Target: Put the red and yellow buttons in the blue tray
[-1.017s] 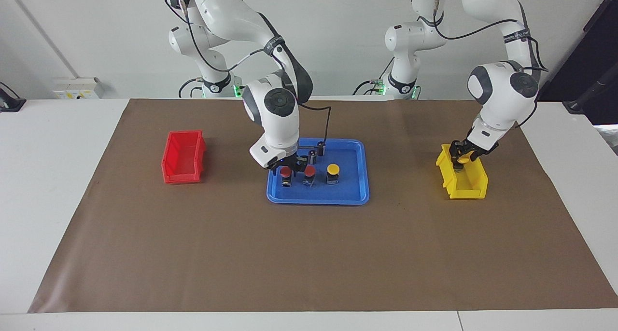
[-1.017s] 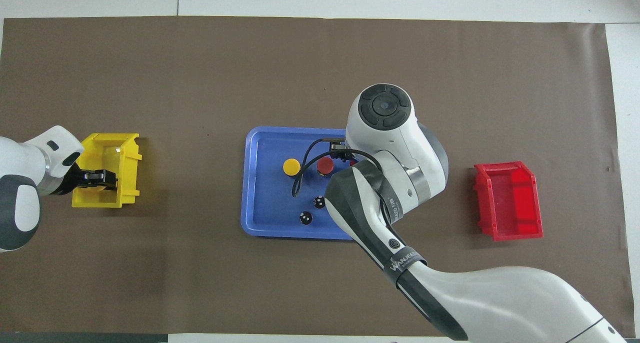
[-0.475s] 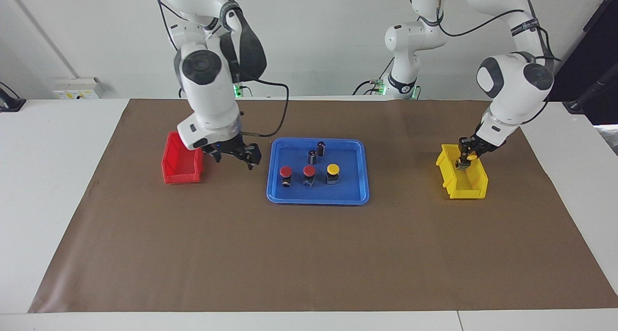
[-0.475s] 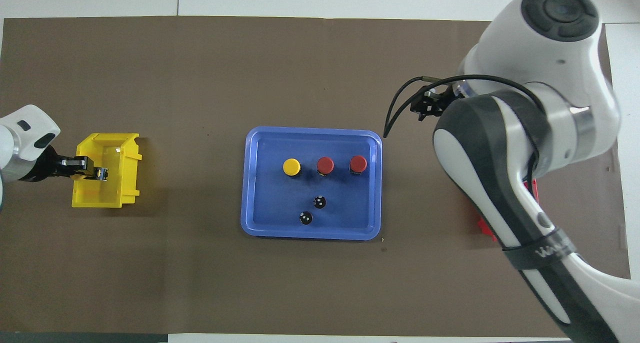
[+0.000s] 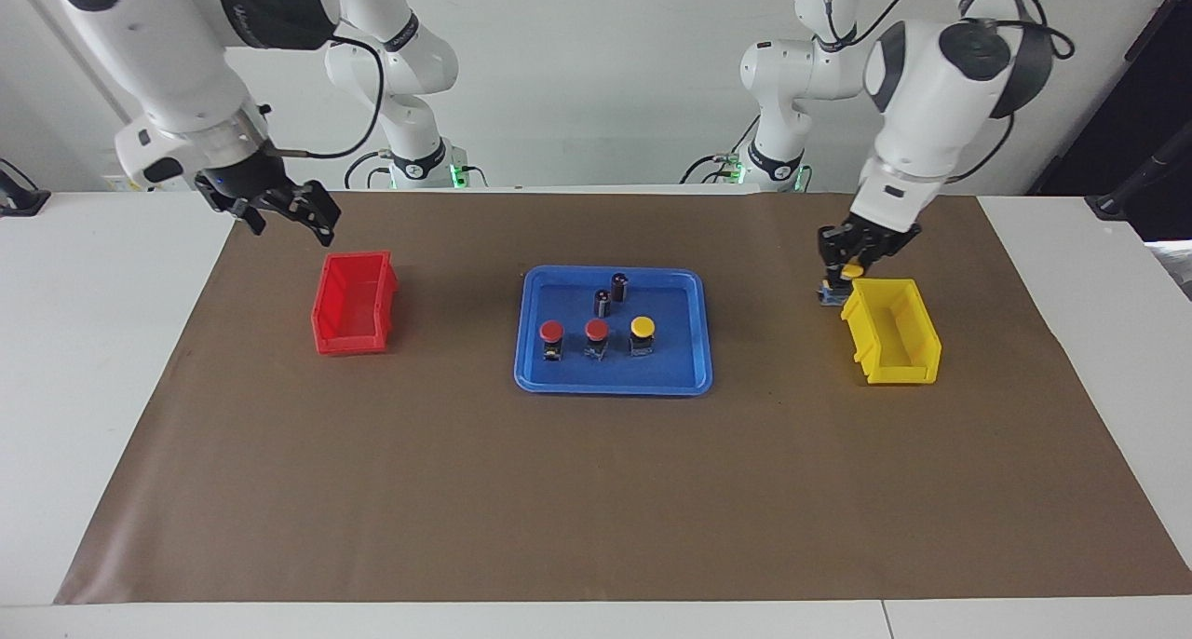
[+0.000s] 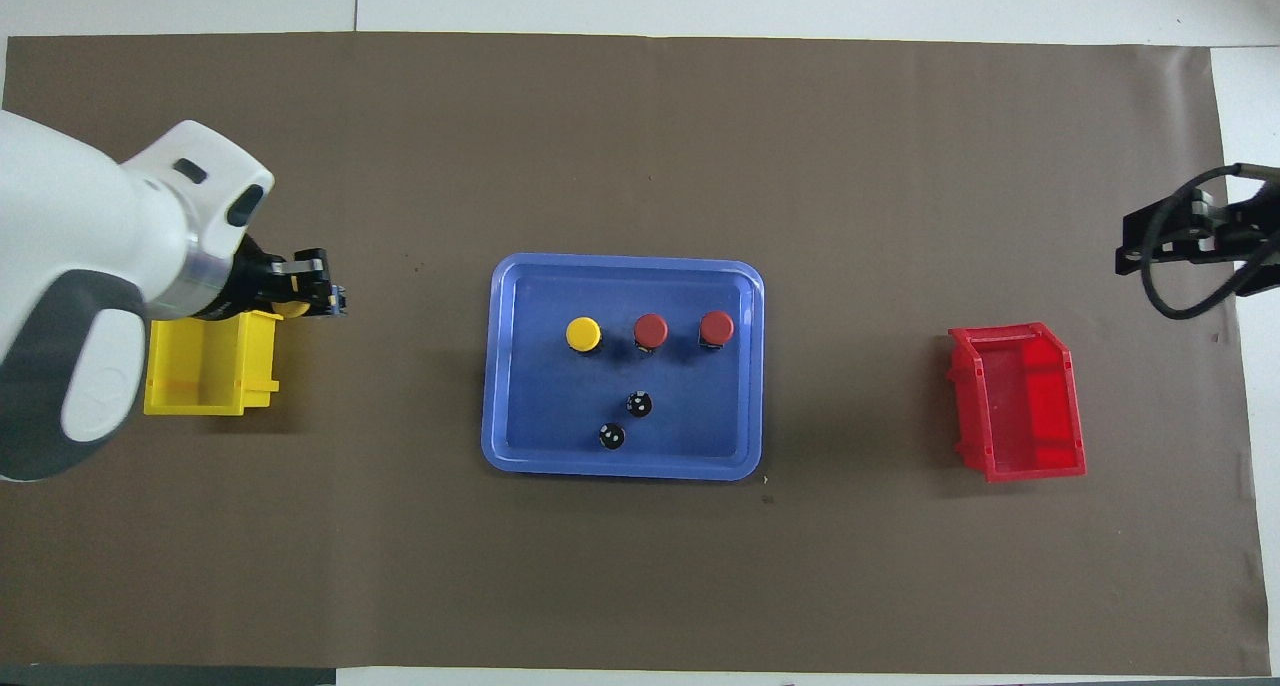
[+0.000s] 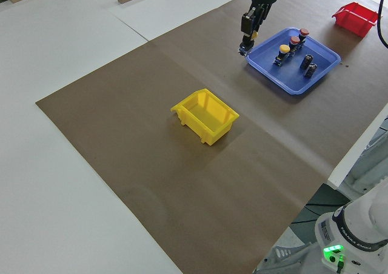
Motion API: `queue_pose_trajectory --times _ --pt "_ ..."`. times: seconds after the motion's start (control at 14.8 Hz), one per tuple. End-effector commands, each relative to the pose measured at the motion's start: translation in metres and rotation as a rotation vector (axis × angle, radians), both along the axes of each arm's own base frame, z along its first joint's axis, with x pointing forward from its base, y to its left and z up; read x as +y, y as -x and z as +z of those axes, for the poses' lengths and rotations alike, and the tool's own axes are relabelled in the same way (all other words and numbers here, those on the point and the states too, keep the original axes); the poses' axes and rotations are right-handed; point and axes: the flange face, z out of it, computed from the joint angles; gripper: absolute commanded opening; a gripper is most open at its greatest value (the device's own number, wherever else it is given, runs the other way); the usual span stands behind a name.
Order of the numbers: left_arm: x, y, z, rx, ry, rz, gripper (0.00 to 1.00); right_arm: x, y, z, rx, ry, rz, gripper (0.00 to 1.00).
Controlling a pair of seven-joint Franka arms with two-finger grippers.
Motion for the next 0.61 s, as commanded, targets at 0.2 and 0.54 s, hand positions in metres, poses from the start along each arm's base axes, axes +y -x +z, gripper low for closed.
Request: queue_pose_trajectory --times 0.2,0.54 --pt "-0.095 0.019 -0.091 -0.015 0.036 0.031 0.01 -0.016 0.009 -0.01 0.008 -0.001 0.013 1.0" --pt "-0.115 0.017 -0.132 -0.014 0.04 0.023 0.01 -0.024 0.009 -0.016 0.023 -0.016 0.017 1.0"
